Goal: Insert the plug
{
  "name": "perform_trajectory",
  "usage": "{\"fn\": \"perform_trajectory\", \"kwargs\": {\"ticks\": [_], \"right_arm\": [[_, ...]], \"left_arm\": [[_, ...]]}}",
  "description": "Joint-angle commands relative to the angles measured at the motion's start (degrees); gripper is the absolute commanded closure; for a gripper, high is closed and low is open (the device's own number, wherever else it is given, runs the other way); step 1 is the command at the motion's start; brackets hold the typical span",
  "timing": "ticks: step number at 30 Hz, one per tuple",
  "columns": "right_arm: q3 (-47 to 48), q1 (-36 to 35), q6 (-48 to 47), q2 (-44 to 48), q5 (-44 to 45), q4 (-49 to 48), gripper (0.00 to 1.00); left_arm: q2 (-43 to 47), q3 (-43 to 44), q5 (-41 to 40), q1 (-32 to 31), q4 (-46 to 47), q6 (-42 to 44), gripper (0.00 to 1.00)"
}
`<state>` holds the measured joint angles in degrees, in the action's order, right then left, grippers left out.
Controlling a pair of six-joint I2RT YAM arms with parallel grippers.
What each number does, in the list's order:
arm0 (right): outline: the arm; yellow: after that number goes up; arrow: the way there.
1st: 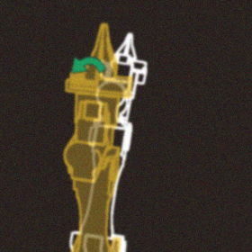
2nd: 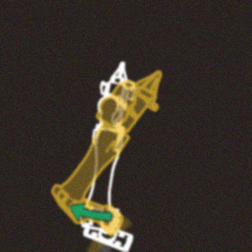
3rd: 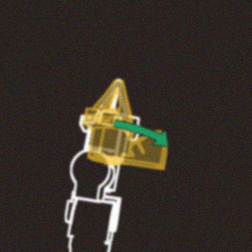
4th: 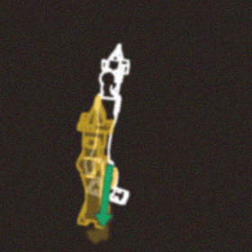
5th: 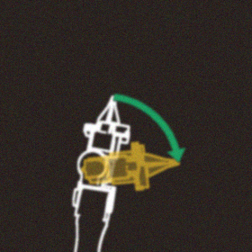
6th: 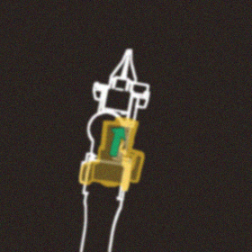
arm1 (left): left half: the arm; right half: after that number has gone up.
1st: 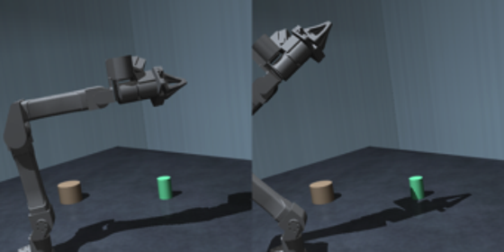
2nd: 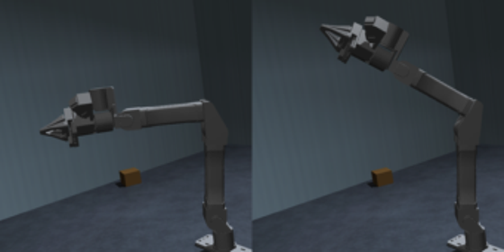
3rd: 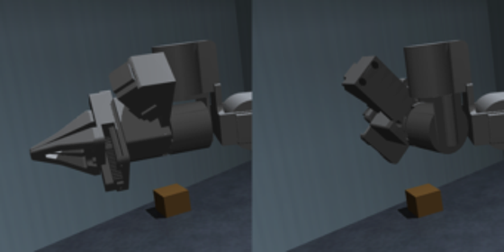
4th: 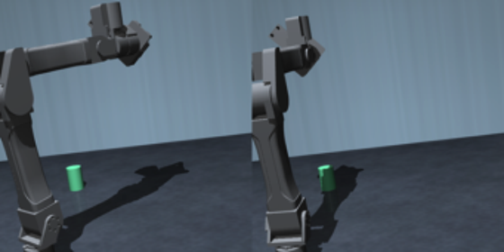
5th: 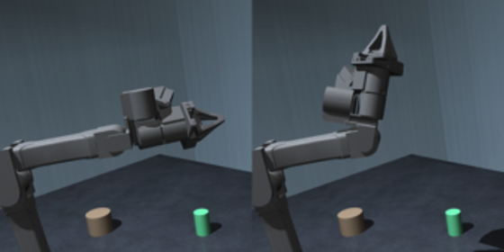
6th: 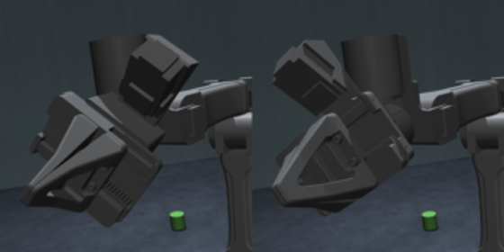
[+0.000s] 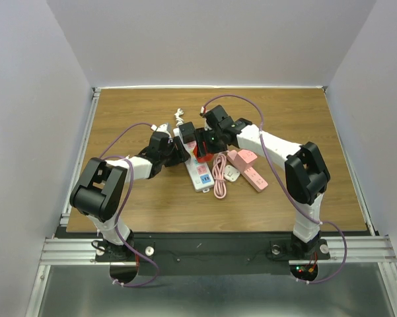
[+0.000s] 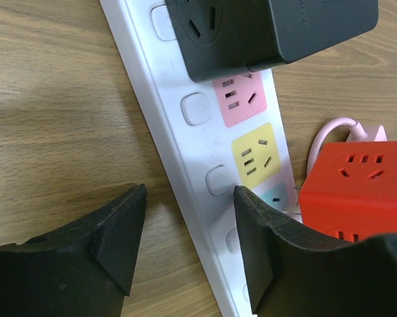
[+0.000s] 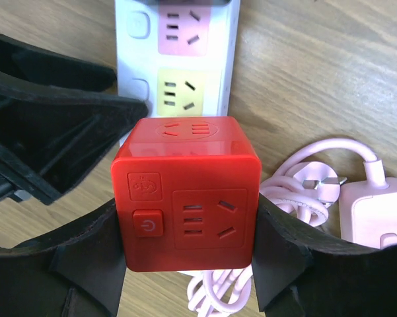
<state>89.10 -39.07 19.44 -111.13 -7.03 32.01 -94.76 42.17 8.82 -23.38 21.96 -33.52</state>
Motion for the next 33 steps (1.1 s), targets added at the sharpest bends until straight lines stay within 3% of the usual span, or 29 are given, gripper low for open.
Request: {"fn": "perform_trajectory", "kwargs": {"ticks": [1,33], "right_arm": [[3.45,-0.48,-0.1,-0.66,1.31,-1.16,1.0],[-0.06,-2.06,1.21,-1.54,-0.18,-0.98,1.0]], "left_arm": [[-0.34,1.33,0.85,0.26,0.9,0.56,0.35],[0.37,2.04,0.5,0.35,-1.39,1.79,0.36]]}}
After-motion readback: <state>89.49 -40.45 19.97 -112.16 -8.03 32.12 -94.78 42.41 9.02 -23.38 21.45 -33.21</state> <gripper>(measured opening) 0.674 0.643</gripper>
